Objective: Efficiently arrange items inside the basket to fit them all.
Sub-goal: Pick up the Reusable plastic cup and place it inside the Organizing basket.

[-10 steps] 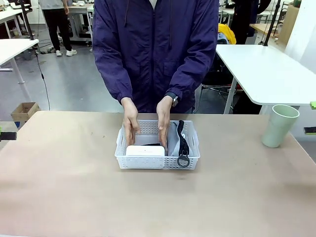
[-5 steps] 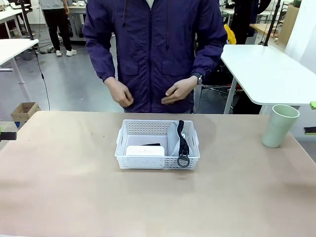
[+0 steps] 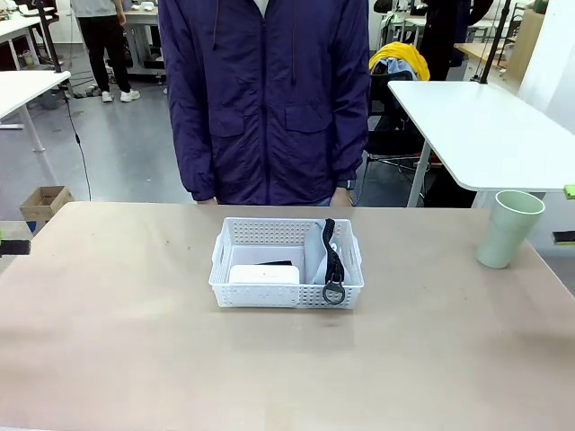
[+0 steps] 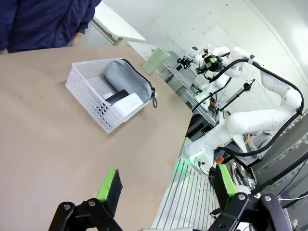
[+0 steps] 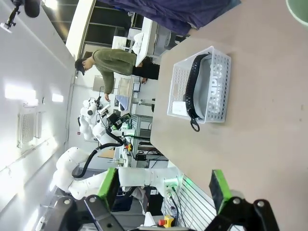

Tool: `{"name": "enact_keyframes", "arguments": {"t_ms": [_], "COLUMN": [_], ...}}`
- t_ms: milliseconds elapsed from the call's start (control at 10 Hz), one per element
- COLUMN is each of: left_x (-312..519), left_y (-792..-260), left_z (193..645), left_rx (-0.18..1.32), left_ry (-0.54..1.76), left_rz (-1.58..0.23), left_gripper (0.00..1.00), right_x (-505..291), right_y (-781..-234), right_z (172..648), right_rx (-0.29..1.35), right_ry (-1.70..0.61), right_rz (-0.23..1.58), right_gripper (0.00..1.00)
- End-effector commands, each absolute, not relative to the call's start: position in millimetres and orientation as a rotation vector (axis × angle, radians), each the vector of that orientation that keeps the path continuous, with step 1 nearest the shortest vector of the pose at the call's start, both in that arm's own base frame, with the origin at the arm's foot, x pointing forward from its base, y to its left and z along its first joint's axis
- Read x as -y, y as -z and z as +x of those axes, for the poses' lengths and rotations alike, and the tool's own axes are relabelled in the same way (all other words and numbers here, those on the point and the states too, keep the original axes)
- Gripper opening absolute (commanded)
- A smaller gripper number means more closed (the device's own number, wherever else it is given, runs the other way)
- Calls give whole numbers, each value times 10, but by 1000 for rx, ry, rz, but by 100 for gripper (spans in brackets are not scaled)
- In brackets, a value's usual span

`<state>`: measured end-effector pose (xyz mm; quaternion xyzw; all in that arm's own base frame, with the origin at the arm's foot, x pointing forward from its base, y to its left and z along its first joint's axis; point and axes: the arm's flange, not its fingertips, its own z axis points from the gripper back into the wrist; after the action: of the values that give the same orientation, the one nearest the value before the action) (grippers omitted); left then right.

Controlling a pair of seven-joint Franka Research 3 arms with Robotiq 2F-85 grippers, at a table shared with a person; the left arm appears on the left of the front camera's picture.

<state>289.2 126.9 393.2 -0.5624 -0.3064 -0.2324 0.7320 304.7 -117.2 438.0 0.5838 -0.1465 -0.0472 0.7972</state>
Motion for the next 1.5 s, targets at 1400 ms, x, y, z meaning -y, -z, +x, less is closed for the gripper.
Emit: {"name": "enact_keyframes", "arguments": {"t_ms": [1400], "left_x": [-1252], "left_y": [-3955], "left_z": [2866], "left_rx": [674], "left_ry": [512], "left_rz": [-1240], "left_gripper": [100], "right_x": [2564], "right_y": [-3734], "right_z": [3030], "right_rx": [993], "right_ry": [-361], "right_rz": [272], "right_gripper": [100]}}
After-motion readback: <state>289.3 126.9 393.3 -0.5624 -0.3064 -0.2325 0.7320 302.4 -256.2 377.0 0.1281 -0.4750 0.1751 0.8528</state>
